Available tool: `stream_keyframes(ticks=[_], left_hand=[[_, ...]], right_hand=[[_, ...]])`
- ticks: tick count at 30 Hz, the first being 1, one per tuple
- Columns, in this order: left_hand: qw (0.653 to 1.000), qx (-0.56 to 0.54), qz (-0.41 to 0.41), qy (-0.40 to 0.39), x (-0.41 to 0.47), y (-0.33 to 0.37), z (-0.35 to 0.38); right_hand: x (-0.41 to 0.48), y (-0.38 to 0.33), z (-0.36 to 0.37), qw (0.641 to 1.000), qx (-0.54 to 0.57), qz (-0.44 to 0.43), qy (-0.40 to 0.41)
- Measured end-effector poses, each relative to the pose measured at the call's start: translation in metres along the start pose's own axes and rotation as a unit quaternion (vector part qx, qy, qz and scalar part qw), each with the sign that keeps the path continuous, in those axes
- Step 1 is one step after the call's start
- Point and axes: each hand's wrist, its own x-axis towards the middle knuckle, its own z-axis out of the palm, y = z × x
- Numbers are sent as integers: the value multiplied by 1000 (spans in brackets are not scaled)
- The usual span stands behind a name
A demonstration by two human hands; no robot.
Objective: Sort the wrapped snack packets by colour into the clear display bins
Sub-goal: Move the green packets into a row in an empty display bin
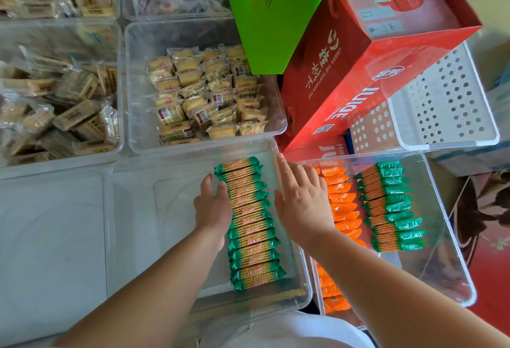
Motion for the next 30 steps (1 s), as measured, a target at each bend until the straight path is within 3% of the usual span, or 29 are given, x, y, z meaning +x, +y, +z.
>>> stream_keyframes(ticks=[3,9,13,15,18,21,23,26,30], left_hand=[[998,-41,-20,-43,-8,-4,7],[998,-30,20,-54,-13,-2,4],[996,54,68,-2,-26,-6,-3],[969,164,169,69,-43,-6,-6],[889,276,341,130,-76,0,-4],[858,289,406,126,-103,9,20],[834,309,443,108,-124,18,48],[807,383,438,103,-143,20,88],[807,447,360,139,-159,3,119]], right_hand=[[1,0,1,1000,-4,2,5],[1,1,-3,1000,8,-10,-4],[-4,21,-19,999,28,-43,-6],[-14,47,-30,997,54,-44,20],[-40,105,-45,995,71,-26,62],[-69,171,-56,998,33,5,57],[-86,212,-59,999,-39,3,-6],[-99,254,-60,984,-133,-44,-114],[-94,280,-52,965,-189,-122,-134]])
